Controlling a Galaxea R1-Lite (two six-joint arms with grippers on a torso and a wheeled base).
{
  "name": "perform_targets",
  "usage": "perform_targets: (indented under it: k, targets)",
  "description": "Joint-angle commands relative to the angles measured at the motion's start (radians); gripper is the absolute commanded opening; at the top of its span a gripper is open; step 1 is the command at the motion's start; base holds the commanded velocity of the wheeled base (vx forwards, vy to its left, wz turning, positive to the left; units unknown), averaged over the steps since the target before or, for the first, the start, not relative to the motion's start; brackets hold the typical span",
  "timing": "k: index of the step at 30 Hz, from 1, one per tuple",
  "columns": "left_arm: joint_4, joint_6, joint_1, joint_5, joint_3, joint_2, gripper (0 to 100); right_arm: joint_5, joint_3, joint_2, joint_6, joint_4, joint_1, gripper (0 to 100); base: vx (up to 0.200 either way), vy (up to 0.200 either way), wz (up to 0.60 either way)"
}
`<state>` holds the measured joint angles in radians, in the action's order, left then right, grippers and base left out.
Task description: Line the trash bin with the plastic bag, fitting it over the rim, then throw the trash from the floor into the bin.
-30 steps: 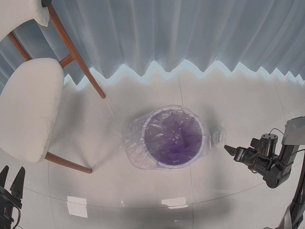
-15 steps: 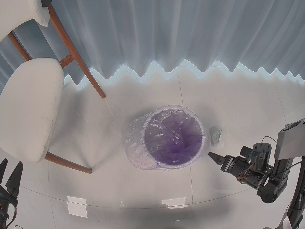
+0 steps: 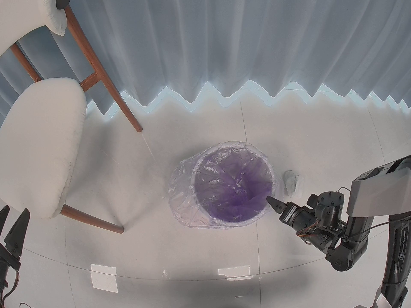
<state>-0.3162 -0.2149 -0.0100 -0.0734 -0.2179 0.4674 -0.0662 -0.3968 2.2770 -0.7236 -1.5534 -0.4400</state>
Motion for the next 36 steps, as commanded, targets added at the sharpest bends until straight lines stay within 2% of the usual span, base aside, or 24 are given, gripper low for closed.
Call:
perform_targets:
  k: [1,4,6,9,10,11,13,23,27,31,32,36]
  targets:
    - [-0.001,-0.009,-0.041,-0.043,-0.057,0.082,100,0.000,-0.039,0.010,-0.011,-0.013,-0.016,100,0.000,0.000,0.00]
    - [-0.003,-0.018,-0.102,-0.100,-0.089,0.163,100,-0.006,-0.011,0.015,-0.033,-0.016,-0.019,100,0.000,0.000,0.00]
    - [-0.007,-0.017,-0.139,-0.118,-0.113,0.226,100,-0.027,0.000,0.013,-0.073,-0.016,0.018,100,0.000,0.000,0.00]
    - [-0.009,-0.012,-0.202,-0.123,-0.153,0.290,100,-0.061,0.003,0.015,-0.111,-0.016,0.081,100,0.000,0.000,0.00]
    - [-0.009,-0.012,-0.202,-0.123,-0.153,0.290,100,-0.061,0.003,0.015,-0.111,-0.016,0.081,100,0.000,0.000,0.00]
    - [-0.009,-0.011,-0.246,-0.114,-0.181,0.323,100,-0.064,0.010,0.018,-0.117,-0.016,0.127,100,0.000,0.000,0.00]
    - [-0.009,-0.009,-0.280,-0.111,-0.209,0.356,100,-0.063,0.026,0.030,-0.122,-0.014,0.144,100,0.000,0.000,0.00]
    - [-0.017,0.020,-0.324,-0.114,-0.284,0.502,100,-0.060,-0.068,0.168,-0.086,-0.014,0.130,100,0.000,0.000,0.00]
    - [-0.029,0.009,-0.349,-0.117,-0.290,0.537,100,-0.060,-0.129,0.240,-0.037,-0.016,0.127,100,0.000,0.000,0.00]
    - [-0.040,-0.041,-0.352,-0.124,-0.298,0.562,100,-0.060,-0.178,0.272,-0.045,-0.014,0.126,100,0.000,0.000,0.00]
    - [-0.047,-0.057,-0.354,-0.126,-0.301,0.570,100,-0.060,-0.192,0.285,-0.043,-0.014,0.126,0,0.000,0.000,0.00]
    - [-0.107,-0.129,-0.360,-0.146,-0.307,0.616,100,-0.060,-0.229,0.297,-0.043,-0.011,0.126,0,0.000,0.000,0.00]
